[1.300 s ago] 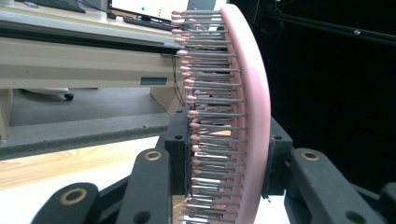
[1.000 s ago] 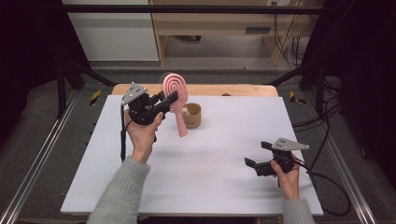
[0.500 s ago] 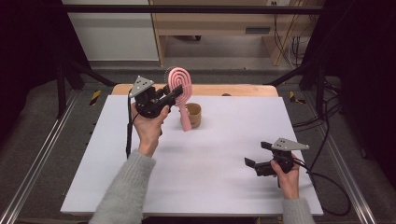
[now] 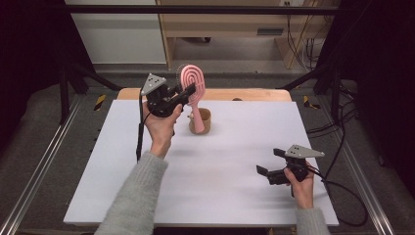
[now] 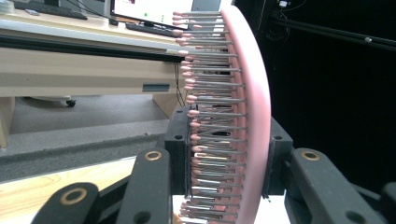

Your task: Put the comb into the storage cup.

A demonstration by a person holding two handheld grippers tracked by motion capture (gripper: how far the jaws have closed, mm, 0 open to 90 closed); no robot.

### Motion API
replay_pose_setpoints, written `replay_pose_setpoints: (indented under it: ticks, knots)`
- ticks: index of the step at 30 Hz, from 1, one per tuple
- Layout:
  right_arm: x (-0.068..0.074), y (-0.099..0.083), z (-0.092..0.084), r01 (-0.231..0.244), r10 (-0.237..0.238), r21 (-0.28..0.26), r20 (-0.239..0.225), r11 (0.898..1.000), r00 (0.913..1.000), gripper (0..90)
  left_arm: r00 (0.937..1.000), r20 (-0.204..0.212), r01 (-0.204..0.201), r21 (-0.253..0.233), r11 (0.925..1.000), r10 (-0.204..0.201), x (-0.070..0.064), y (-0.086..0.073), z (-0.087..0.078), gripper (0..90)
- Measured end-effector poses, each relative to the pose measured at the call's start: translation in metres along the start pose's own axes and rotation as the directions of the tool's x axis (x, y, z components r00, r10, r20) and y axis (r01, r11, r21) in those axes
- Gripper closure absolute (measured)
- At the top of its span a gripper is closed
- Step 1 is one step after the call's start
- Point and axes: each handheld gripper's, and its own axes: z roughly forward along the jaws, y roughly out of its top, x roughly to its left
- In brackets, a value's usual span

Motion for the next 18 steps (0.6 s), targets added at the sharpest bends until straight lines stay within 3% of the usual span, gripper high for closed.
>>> replay_pose_setpoints:
  ticks: [18]
  knots:
    - [0.000, 0.000, 0.000, 0.001, -0.001, -0.002, -0.006, 1.000, 1.0000, 0.4, 0.9998, -0.018, -0.007, -0.008, 0.9999, 0.007, 0.001, 0.010, 0.017, 62.9]
